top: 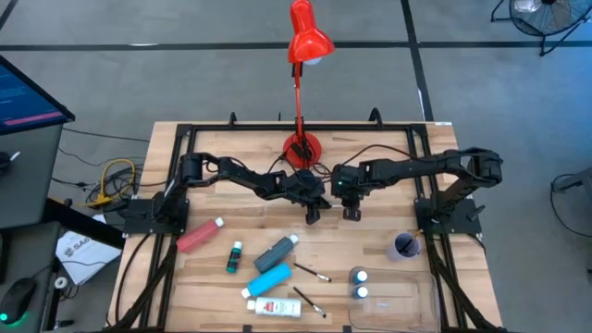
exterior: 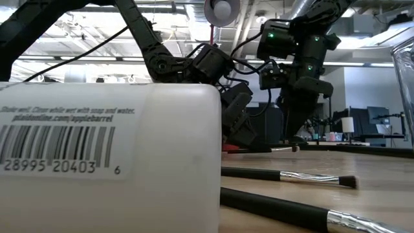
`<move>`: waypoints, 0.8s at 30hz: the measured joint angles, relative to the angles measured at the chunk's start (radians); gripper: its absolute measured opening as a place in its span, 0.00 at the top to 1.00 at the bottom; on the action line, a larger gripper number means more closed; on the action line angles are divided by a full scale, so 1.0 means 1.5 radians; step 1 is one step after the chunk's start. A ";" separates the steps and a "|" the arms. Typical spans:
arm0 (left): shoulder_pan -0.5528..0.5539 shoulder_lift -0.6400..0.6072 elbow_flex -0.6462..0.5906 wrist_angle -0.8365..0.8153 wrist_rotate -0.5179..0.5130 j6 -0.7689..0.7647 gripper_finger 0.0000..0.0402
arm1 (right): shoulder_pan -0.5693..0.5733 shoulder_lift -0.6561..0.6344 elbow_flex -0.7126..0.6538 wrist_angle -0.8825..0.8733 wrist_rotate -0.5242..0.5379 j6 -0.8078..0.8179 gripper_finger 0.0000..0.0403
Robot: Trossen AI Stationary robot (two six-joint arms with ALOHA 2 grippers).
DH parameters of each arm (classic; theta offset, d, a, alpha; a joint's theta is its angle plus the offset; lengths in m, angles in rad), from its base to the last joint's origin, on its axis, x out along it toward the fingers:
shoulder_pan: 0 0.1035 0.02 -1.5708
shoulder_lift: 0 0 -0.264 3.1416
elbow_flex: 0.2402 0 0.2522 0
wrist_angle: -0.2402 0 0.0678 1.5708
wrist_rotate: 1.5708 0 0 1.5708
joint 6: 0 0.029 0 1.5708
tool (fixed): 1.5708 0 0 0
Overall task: Pick & Place Paint Supplies
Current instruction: Put the black silver paint brush into the purple cup
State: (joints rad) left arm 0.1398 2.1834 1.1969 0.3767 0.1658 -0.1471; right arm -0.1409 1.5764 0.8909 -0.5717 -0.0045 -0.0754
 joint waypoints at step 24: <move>0.000 -0.001 0.000 0.005 0.000 -0.001 1.00 | 0.033 -0.001 -0.032 0.022 0.044 -0.042 0.45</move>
State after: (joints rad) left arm 0.1398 2.1815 1.1973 0.3840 0.1658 -0.1482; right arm -0.0914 1.5753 0.8424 -0.5387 0.0612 -0.1383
